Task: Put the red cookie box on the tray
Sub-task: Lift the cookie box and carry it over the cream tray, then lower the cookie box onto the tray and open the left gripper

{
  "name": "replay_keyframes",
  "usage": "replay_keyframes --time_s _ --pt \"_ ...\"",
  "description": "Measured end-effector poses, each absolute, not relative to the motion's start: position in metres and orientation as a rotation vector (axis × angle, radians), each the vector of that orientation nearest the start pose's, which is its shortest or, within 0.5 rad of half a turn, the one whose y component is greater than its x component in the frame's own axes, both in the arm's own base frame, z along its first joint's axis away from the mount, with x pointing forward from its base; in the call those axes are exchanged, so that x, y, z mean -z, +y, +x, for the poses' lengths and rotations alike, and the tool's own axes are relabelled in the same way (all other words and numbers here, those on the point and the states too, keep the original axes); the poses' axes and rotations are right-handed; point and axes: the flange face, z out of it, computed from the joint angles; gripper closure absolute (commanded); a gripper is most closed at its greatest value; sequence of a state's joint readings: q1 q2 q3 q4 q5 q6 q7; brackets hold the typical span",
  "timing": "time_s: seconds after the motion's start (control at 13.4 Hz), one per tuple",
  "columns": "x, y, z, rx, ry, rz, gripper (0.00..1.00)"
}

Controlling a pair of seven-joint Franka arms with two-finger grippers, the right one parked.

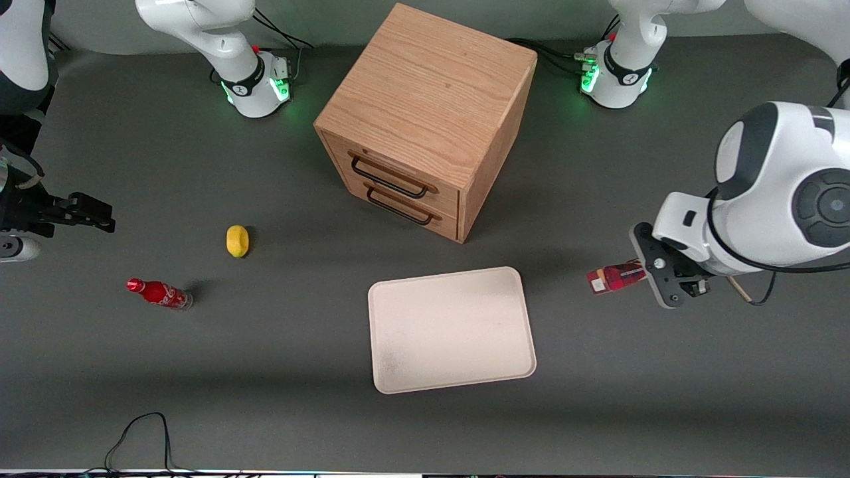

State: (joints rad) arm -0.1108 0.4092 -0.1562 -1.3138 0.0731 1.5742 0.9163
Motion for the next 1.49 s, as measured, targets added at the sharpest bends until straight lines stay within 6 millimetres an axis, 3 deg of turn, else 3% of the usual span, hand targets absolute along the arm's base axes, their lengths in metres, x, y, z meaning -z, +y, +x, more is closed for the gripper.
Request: replay_keyframes --time_s 0.15,0.37,0.75,0.9,1.04,1.34,1.49 --pt "-0.493 -0.191 0.639 -0.221 1.591 -2.724 1.0" --pt "-0.484 -0.256 0.623 -0.215 1.16 -2.901 1.0" --pt "-0.453 -0.329 0.632 -0.041 0.362 -3.148 1.0" --pt "-0.438 -0.343 0.644 -0.032 0.114 -3.191 1.0" --pt "-0.424 -0.348 0.655 -0.042 -0.017 -3.201 1.0" --pt "-0.391 -0.36 0.658 -0.091 -0.105 -3.192 1.0" --pt "-0.365 -0.367 0.66 -0.073 -0.111 -3.198 1.0"
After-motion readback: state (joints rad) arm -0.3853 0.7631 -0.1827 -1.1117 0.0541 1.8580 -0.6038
